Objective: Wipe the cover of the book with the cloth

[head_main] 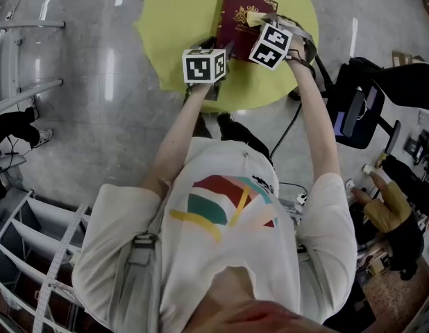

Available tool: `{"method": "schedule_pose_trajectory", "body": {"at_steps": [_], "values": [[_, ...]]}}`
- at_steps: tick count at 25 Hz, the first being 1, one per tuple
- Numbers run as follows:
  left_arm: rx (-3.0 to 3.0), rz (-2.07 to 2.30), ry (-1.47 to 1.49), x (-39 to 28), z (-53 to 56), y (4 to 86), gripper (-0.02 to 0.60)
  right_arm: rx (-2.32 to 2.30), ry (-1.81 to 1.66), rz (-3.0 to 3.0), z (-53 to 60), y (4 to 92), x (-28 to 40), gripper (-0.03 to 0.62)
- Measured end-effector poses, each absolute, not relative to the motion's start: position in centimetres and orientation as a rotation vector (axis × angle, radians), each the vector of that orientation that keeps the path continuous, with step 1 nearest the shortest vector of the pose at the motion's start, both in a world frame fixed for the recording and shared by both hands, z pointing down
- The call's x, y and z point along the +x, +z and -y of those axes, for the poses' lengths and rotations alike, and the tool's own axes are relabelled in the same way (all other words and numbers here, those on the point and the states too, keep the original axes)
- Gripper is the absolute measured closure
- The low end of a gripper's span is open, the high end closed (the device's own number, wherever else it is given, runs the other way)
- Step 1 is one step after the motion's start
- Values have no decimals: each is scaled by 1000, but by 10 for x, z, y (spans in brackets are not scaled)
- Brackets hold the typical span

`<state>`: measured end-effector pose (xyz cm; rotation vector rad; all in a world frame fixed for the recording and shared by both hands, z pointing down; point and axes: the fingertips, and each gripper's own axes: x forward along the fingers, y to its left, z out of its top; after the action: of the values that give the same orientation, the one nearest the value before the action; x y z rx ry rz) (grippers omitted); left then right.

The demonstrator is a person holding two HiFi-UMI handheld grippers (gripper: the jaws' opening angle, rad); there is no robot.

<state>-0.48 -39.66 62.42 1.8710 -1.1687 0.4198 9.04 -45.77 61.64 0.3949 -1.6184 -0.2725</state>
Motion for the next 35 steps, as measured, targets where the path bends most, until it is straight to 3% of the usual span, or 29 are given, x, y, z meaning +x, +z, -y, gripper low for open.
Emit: {"method": "schedule_pose_trajectory", "body": {"at_steps": [20,29,35], "values": [[1854,1139,417,-3,396,635,342,348,-76,1689,321,623,83,566],[1858,1109,432,-2,396,633,342,332,-80,1696,322,619,83,565],[1891,1210,273,-27,409,591,345,517,-165,1758,377,580,81,565]]}}
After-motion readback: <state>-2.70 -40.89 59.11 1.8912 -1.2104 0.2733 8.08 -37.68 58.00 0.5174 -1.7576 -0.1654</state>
